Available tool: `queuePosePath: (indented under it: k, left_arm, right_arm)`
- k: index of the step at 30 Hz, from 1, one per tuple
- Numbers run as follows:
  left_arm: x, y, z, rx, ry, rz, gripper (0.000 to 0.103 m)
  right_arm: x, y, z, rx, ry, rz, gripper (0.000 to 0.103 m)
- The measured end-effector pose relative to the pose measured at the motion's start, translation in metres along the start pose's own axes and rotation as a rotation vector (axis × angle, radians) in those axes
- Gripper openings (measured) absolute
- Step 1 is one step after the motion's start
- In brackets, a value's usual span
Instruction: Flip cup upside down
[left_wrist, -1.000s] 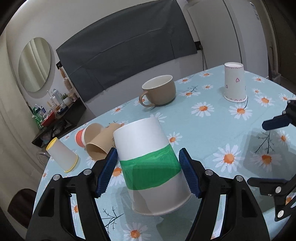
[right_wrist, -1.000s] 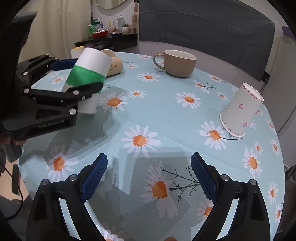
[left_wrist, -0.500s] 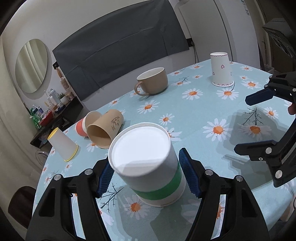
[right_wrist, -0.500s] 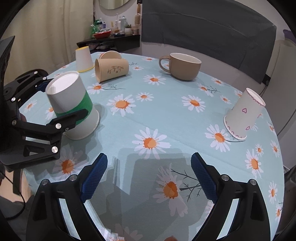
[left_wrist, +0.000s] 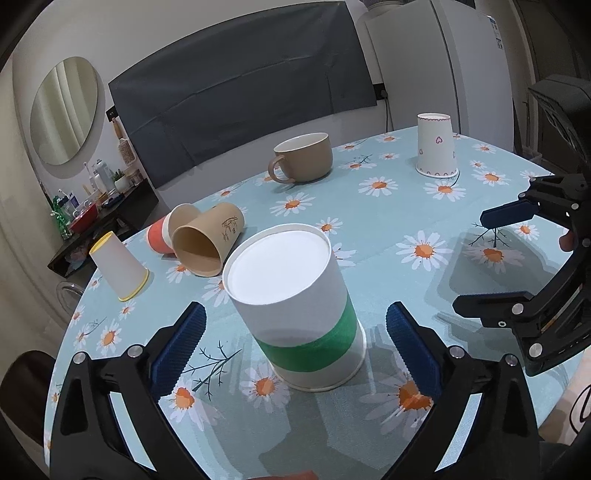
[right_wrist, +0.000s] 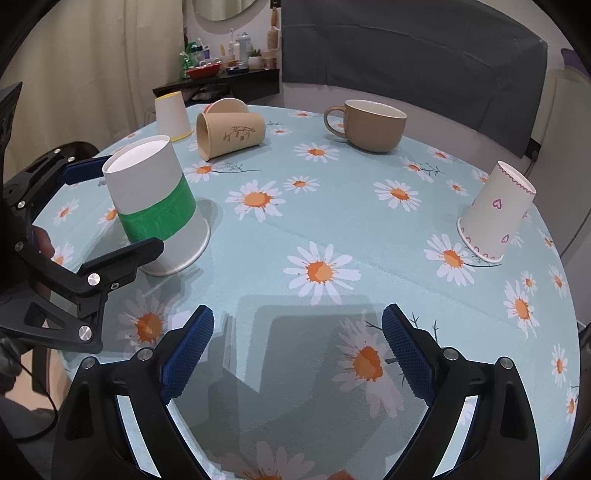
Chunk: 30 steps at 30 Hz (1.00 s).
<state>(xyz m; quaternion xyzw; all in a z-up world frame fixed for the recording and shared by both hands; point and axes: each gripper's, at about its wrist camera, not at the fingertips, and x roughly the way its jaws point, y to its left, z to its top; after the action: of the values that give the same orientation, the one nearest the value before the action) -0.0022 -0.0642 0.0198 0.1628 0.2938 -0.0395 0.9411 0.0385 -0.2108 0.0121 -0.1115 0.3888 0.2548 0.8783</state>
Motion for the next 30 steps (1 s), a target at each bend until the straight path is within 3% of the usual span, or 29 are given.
queuePosePath:
  k: [6, 14, 20, 30]
  left_arm:
    - [-0.005, 0.009, -0.016, -0.002, -0.051, -0.04, 0.097]
    - [-0.009, 0.034, -0.029, -0.095, -0.125, -0.193, 0.097]
    - [-0.015, 0.042, -0.033, -0.155, -0.167, -0.206, 0.097]
    - [-0.015, 0.048, -0.036, -0.189, -0.172, -0.202, 0.097]
  right_arm:
    - [-0.001, 0.014, -0.006, -0.019, -0.044, 0.03, 0.091]
    - [-0.014, 0.018, -0.011, 0.007, -0.167, 0.059, 0.094]
    - [-0.015, 0.019, -0.011, 0.028, -0.188, 0.061, 0.094]
    - [-0.023, 0.02, -0.016, 0.013, -0.242, 0.072, 0.094]
